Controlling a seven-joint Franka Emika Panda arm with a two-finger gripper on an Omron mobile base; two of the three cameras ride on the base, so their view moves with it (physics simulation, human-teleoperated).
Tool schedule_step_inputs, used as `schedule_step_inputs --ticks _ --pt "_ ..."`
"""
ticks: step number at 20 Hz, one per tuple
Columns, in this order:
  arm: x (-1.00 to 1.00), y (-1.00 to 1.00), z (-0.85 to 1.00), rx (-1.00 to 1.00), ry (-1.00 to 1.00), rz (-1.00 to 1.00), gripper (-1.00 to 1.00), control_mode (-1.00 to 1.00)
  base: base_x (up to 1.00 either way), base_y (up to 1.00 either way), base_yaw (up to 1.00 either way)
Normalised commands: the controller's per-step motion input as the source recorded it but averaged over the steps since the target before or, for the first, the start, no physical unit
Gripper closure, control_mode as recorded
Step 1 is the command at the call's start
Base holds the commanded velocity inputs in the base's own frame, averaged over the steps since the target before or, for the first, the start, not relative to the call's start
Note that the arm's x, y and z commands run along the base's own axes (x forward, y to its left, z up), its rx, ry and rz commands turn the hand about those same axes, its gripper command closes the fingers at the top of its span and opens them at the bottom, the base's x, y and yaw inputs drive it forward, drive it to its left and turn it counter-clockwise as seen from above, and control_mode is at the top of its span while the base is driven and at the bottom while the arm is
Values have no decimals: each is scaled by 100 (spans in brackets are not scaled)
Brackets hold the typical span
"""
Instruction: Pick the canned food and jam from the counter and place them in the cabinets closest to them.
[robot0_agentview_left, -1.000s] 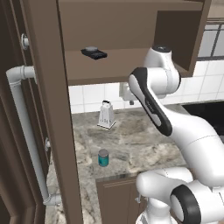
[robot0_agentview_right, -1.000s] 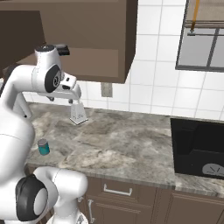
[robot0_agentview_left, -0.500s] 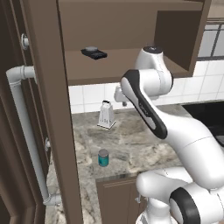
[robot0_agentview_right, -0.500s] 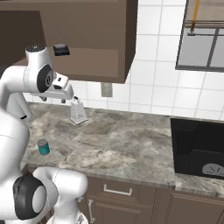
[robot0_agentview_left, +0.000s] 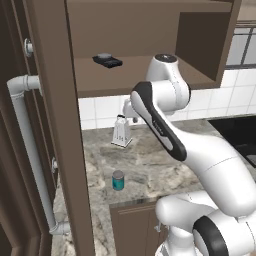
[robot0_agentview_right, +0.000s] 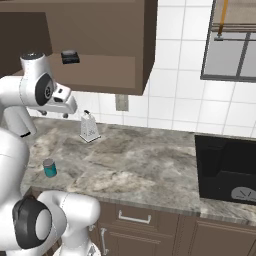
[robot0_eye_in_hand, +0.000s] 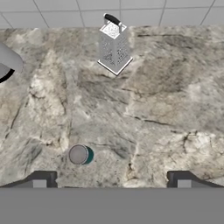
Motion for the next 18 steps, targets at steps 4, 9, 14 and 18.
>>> schedule_step_inputs --ticks 4,9,14,18 --pt "0 9 -4 6 0 0 -100 -100 0 0 0" --pt "0 0 0 0 0 0 -100 -100 0 0 0" --pt "-18 0 -10 0 0 3 -100 -100 0 0 0" --pt "-31 0 -14 0 0 7 -100 -100 0 0 0"
